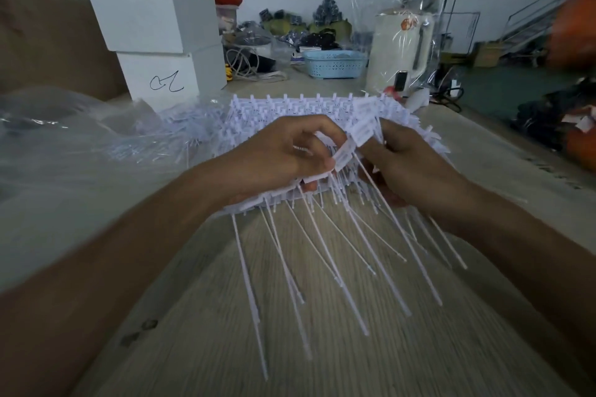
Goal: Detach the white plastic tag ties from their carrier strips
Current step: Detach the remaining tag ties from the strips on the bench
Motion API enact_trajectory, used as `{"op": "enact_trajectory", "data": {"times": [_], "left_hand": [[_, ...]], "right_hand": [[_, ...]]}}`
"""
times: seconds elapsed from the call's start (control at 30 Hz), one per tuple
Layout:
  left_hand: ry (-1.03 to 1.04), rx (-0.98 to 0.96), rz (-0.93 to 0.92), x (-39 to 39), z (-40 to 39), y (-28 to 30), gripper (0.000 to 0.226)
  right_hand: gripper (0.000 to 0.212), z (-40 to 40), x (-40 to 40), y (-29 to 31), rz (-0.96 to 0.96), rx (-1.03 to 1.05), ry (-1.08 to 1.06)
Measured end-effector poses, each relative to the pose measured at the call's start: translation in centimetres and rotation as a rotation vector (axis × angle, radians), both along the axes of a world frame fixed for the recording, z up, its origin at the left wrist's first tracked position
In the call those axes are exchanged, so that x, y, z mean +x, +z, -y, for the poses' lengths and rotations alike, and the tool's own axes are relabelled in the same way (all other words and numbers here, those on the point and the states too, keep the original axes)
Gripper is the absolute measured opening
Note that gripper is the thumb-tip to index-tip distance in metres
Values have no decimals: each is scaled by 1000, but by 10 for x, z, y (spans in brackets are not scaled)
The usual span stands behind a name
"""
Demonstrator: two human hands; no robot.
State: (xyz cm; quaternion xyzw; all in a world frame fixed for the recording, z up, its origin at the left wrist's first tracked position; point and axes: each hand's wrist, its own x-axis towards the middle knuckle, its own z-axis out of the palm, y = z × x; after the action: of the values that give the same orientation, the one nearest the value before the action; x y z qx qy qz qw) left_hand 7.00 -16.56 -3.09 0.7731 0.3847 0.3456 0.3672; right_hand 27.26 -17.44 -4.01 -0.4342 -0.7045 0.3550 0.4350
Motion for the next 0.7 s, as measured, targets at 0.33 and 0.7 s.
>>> {"op": "enact_trajectory", "data": {"times": [0.33, 0.7], "left_hand": [[116, 228, -20, 6, 2, 5, 29], [249, 264, -183, 16, 1, -6, 24]], "right_hand": [[25, 7, -4, 1, -13, -102, 57], [29, 1, 1, -3, -280, -135, 189]]}}
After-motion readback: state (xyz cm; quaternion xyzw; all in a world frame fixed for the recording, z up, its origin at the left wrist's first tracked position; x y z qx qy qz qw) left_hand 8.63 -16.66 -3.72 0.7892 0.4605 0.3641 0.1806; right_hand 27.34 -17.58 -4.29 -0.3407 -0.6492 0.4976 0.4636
